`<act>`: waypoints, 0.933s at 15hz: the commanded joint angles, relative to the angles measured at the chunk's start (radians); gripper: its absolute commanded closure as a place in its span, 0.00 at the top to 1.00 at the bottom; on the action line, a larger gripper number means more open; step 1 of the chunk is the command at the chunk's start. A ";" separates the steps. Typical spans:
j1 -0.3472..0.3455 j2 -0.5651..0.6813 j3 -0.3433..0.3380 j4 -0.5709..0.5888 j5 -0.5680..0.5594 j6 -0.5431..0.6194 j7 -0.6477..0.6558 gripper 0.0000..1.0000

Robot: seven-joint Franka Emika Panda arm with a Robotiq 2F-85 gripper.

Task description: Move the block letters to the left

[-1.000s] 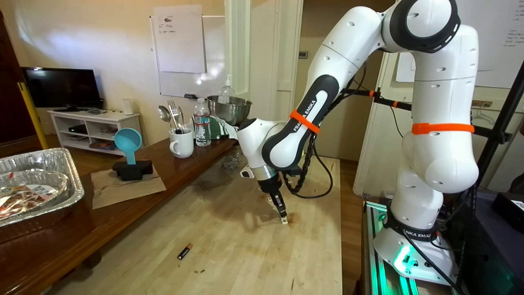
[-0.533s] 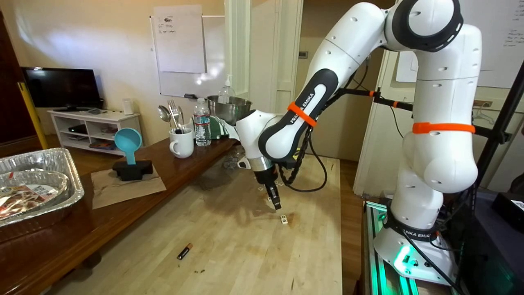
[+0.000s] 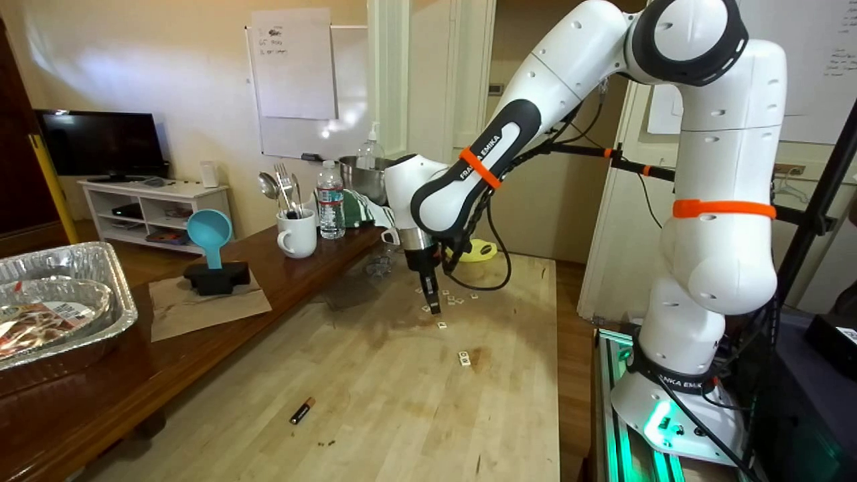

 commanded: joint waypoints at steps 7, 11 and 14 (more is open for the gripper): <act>-0.061 0.144 -0.063 0.090 -0.089 0.158 -0.035 0.00; -0.082 0.180 -0.076 0.106 -0.100 0.218 -0.041 0.00; -0.091 0.201 -0.075 0.114 -0.094 0.246 -0.042 0.00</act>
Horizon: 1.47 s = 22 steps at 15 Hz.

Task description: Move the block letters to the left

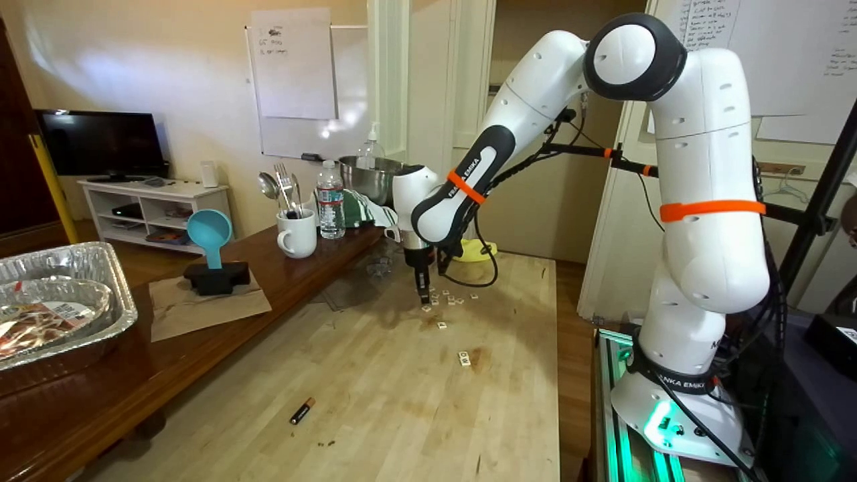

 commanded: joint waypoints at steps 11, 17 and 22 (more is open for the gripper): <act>-0.011 0.050 0.020 0.016 0.007 0.022 -0.021 0.00; 0.016 0.042 0.024 0.003 0.026 -0.012 0.081 0.00; 0.041 0.026 0.033 -0.011 0.072 -0.058 0.211 0.00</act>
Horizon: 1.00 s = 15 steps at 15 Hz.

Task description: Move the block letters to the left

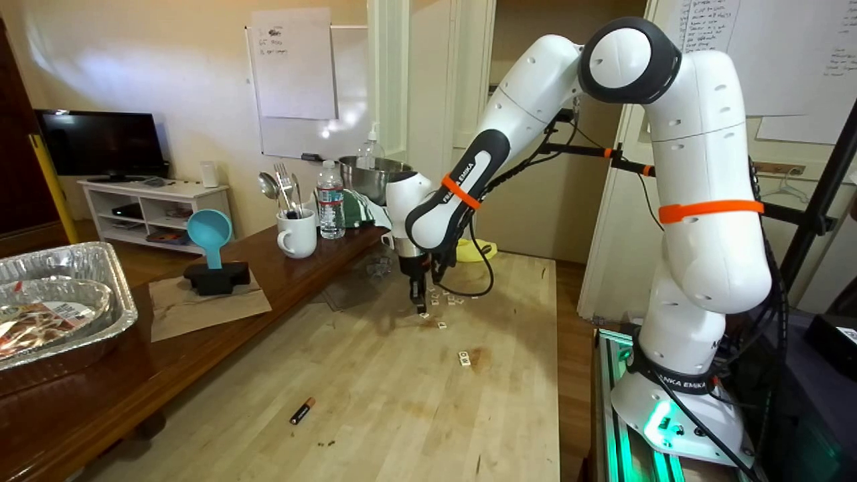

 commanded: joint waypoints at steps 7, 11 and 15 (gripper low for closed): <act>0.047 -0.006 0.022 -0.031 0.131 -0.069 0.234 0.00; 0.057 -0.008 0.020 -0.032 0.160 -0.071 0.302 0.00; 0.061 -0.022 0.019 -0.038 0.181 -0.082 0.349 0.00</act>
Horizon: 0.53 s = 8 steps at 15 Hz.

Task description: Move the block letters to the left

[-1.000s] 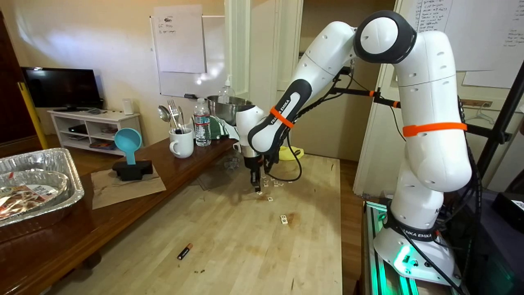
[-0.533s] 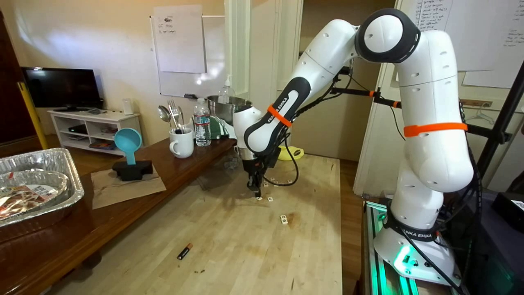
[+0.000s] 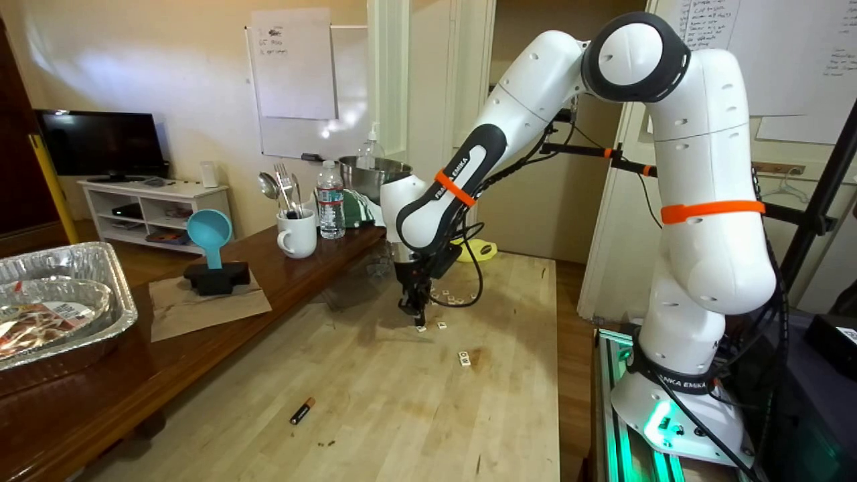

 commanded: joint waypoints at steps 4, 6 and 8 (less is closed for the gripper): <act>0.003 -0.041 0.002 -0.038 0.062 -0.030 0.036 0.00; 0.003 -0.064 0.000 -0.054 0.073 -0.031 0.040 0.00; 0.004 -0.086 -0.006 -0.067 0.073 -0.024 0.051 0.00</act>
